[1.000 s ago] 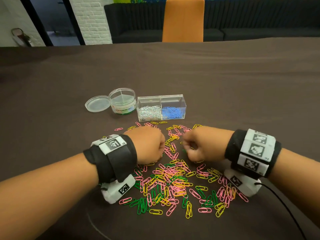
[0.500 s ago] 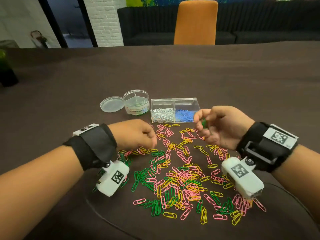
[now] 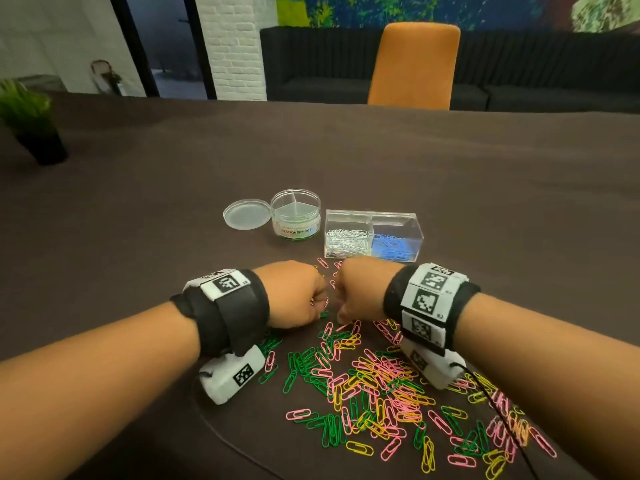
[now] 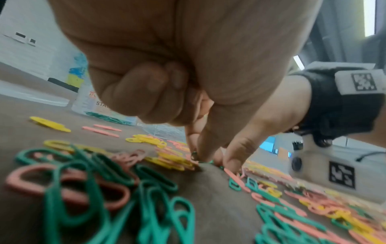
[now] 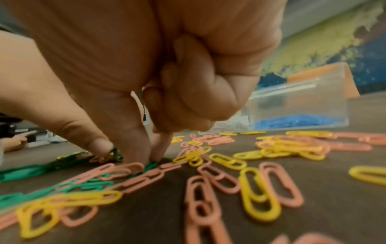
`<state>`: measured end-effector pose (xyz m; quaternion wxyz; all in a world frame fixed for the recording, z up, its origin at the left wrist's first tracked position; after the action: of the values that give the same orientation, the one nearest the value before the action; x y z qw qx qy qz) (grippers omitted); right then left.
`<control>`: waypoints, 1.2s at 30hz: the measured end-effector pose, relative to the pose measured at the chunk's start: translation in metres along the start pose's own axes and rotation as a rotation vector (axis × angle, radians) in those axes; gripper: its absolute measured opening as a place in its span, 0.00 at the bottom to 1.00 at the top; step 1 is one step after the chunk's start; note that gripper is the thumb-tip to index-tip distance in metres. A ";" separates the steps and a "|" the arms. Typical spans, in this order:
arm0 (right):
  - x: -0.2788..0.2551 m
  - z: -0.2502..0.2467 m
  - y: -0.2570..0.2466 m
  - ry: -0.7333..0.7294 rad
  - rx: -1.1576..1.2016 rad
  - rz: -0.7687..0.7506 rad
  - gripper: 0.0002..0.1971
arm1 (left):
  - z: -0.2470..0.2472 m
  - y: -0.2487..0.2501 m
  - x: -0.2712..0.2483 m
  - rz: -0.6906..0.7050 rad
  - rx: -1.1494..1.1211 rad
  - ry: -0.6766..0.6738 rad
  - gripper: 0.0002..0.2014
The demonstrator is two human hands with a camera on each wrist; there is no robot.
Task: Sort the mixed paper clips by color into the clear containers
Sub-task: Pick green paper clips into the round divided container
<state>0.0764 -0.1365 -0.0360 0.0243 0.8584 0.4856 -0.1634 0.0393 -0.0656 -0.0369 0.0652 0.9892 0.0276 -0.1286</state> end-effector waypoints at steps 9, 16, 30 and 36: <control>0.001 0.009 0.011 -0.038 0.105 0.056 0.15 | -0.013 -0.047 0.007 -0.086 -0.491 -0.063 0.06; 0.001 0.017 0.009 -0.068 0.159 0.057 0.11 | -0.092 -0.084 0.049 -0.232 -0.063 0.396 0.05; 0.054 -0.099 0.020 0.288 0.166 -0.052 0.07 | -0.100 -0.096 0.105 -0.238 -0.299 0.358 0.06; 0.131 -0.124 0.009 0.292 0.006 -0.075 0.02 | -0.112 -0.108 0.090 -0.333 -0.117 0.284 0.15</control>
<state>0.1783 -0.0086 0.0405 -0.0554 0.8545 0.5150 -0.0393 0.1466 0.0595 0.0337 0.0958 0.9737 0.2067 0.0048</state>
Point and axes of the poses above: each hand's wrist, its own x-axis towards the middle knuckle, its own z-axis out of the palm, y = z × x, the point moved 8 cm from there along x, towards the middle knuckle, and after that the axes turned 11 degrees about -z, right-handed, at the moved point
